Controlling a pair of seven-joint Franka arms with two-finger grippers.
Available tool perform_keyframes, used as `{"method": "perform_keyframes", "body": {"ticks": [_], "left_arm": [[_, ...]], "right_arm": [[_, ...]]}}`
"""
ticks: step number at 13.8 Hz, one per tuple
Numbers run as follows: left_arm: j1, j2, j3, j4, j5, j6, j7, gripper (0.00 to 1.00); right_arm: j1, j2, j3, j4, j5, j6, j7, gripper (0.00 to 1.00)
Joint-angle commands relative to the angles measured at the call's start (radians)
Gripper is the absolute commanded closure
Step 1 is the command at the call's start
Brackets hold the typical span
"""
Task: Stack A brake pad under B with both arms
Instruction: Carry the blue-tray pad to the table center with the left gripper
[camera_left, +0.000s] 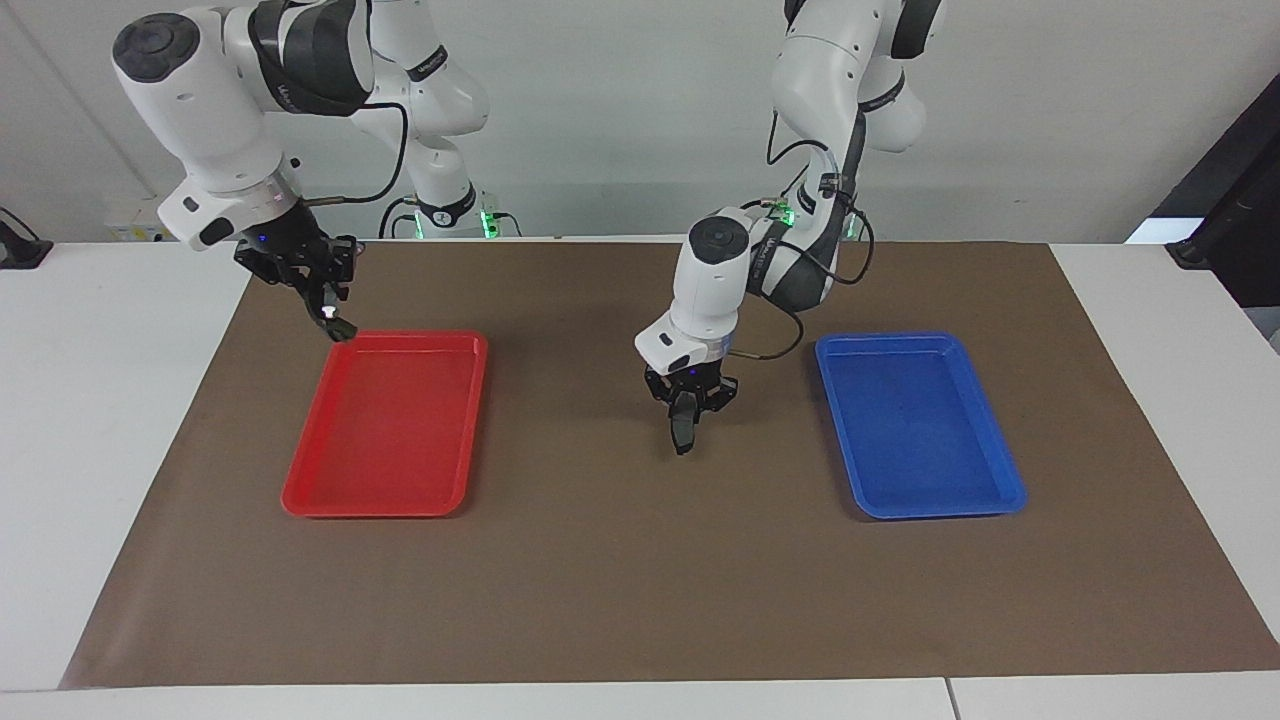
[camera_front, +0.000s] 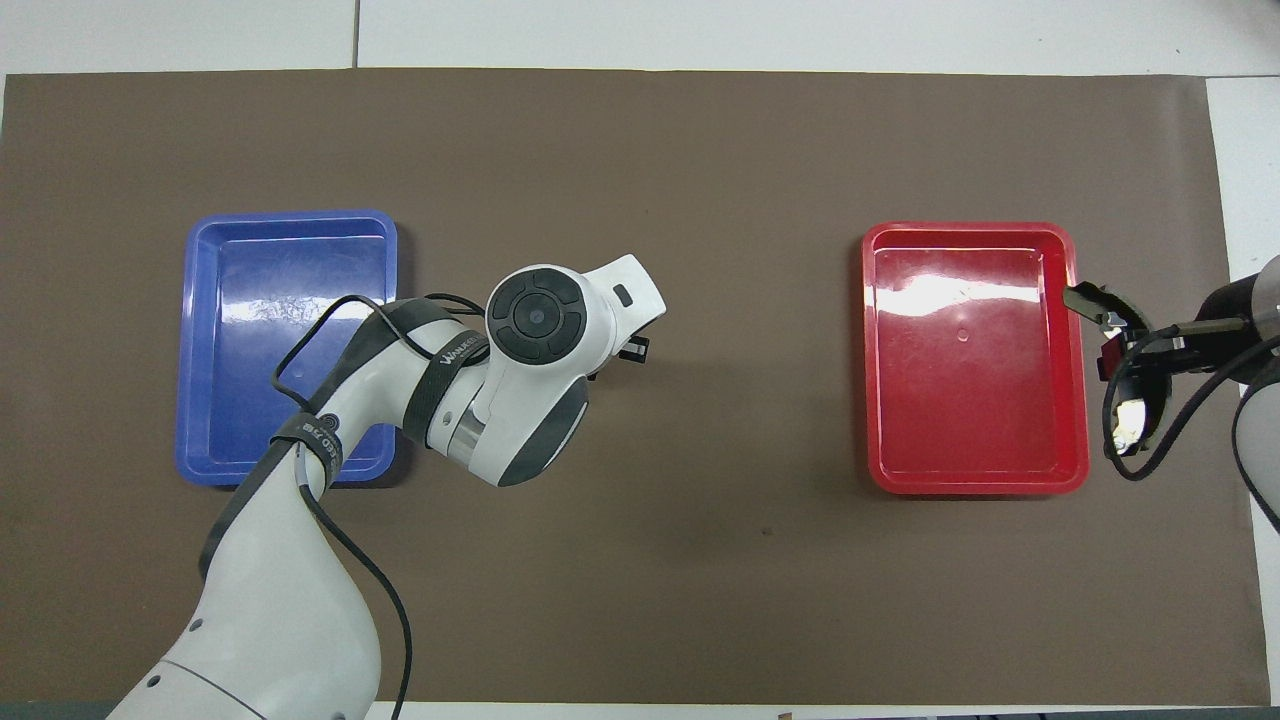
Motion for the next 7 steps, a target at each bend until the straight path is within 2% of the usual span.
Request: {"method": "perform_keyframes", "body": {"ticks": [1, 2, 4, 6, 7], "left_arm": [[-0.033, 0.038, 0.017, 0.042, 0.007, 0.009, -0.03, 0.99], [-0.031, 0.038, 0.016, 0.04, 0.007, 0.015, -0.028, 0.99], [-0.03, 0.04, 0.016, 0.034, 0.007, 0.017, -0.028, 0.82], [-0.027, 0.04, 0.017, 0.035, 0.007, 0.005, -0.031, 0.74], [-0.027, 0.04, 0.019, 0.035, 0.007, 0.002, -0.034, 0.4]], "right_arm": [[0.002, 0.011, 0.018, 0.009, 0.008, 0.004, 0.041, 1.0], [0.025, 0.021, 0.022, 0.012, 0.005, 0.011, 0.062, 1.0], [0.06, 0.047, 0.022, 0.019, 0.001, 0.031, 0.094, 1.0], [0.109, 0.088, 0.024, 0.02, 0.001, 0.07, 0.14, 1.0], [0.126, 0.1, 0.024, 0.018, 0.001, 0.082, 0.145, 1.0]]}}
